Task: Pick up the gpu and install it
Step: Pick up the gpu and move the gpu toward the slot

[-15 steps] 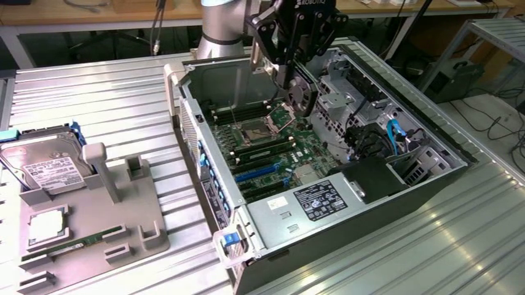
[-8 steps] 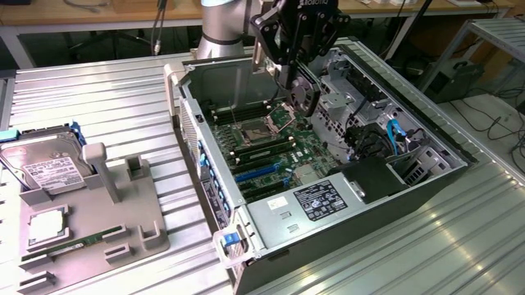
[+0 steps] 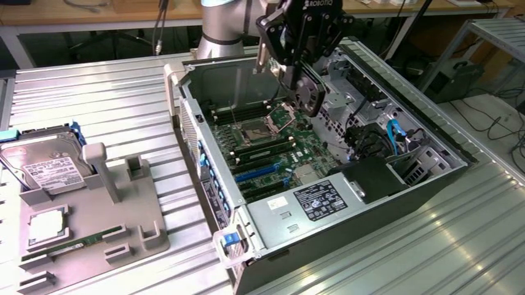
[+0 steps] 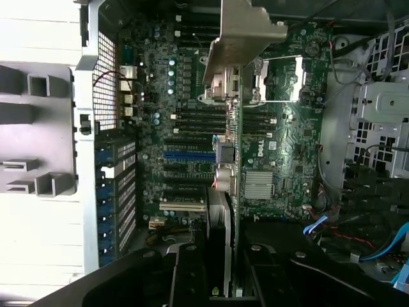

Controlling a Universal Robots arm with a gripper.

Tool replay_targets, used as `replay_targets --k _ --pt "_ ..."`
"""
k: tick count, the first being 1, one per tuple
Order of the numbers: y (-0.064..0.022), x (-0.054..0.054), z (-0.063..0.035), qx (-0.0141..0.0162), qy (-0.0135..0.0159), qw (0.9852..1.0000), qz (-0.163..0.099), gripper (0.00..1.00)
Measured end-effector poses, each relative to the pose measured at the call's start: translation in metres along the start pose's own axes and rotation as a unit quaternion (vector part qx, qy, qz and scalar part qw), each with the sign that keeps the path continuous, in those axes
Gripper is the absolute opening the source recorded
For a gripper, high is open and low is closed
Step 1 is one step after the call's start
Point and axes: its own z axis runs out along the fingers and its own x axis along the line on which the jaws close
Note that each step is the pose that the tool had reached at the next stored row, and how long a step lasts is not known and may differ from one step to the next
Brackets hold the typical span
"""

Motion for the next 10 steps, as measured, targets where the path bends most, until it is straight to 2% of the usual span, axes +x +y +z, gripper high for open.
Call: replay_targets --k 3,4,5,7,10 --pt "-0.0001 -0.006 0.0009 0.0010 0.0000 1.0000 0.001 0.27" --pt "-0.0003 -0.011 0.0013 0.0020 0.0002 1.0000 0.002 0.27" --pt "-0.0007 -0.021 0.0021 0.0038 0.0008 1.0000 0.008 0.27" --pt "-0.0009 -0.026 0.0026 0.0039 0.0010 0.9999 0.010 0.27" --pt "-0.0009 -0.026 0.0025 0.0040 0.0011 0.9999 0.010 0.27"
